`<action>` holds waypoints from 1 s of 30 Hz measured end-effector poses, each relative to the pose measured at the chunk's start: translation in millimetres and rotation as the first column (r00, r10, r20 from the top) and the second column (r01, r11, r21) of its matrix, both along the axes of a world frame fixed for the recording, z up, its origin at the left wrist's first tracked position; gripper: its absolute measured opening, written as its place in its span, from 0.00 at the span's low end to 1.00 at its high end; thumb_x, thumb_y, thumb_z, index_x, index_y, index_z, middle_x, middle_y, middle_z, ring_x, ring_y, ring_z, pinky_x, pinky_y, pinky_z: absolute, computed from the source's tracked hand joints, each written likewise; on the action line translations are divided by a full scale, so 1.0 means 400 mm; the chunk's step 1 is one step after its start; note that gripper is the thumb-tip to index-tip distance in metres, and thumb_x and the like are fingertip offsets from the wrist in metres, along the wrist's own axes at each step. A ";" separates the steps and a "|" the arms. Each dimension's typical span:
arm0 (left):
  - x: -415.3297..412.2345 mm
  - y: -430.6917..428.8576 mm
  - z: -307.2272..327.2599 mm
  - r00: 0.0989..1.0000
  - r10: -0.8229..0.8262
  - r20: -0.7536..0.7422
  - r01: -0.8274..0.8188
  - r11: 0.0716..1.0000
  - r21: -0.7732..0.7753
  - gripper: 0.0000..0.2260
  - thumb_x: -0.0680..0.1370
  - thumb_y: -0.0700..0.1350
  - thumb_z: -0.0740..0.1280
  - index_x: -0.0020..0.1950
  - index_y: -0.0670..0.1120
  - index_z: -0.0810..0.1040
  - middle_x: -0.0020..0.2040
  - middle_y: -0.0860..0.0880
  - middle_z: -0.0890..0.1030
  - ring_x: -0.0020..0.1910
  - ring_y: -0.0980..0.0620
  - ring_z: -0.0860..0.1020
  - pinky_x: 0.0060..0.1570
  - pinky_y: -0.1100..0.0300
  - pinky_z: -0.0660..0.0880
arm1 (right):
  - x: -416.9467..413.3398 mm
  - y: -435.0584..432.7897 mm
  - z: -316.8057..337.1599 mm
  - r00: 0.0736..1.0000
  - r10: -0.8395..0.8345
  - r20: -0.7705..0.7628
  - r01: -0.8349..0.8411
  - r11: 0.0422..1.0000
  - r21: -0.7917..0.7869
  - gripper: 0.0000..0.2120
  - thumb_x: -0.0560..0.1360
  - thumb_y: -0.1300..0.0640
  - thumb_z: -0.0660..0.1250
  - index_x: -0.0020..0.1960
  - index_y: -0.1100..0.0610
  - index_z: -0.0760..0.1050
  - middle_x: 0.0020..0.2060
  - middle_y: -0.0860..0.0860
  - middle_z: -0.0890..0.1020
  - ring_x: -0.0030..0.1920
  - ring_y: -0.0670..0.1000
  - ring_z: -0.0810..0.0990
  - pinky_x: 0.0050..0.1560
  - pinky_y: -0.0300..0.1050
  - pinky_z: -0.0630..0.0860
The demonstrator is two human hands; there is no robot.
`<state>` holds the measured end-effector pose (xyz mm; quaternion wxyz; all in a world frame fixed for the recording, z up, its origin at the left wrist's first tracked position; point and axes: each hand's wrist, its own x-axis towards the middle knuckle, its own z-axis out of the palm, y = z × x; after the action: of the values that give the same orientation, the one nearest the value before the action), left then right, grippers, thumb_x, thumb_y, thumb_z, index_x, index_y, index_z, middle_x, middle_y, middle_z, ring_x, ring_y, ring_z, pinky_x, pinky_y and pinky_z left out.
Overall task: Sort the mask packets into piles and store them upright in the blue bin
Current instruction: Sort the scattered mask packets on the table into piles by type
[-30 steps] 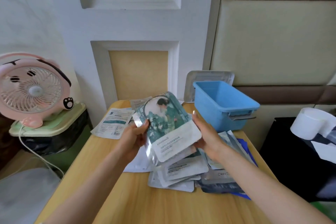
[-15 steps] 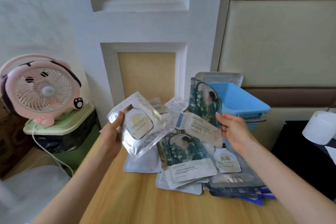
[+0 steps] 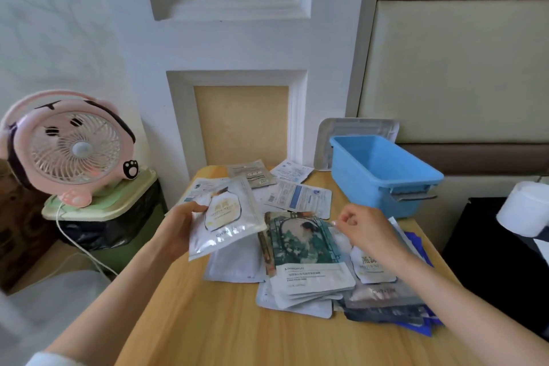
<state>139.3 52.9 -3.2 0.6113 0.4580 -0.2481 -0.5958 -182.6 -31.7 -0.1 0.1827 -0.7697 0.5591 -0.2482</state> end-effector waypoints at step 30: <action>-0.477 -0.101 -0.081 -0.349 -0.102 0.932 0.467 0.843 0.267 0.21 0.77 0.59 0.59 0.70 0.58 0.65 0.76 0.48 0.51 0.75 0.45 0.47 0.70 0.36 0.37 | -0.234 -0.036 -0.048 0.980 0.043 -0.194 0.000 0.976 0.218 0.22 0.66 0.48 0.76 0.59 0.42 0.76 0.57 0.47 0.70 0.58 0.49 0.70 0.61 0.47 0.70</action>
<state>-51.3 12.3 -35.7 0.0493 0.5861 -0.8023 -0.1018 -276.2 -46.2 -19.4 0.2121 -0.7719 0.5899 -0.1060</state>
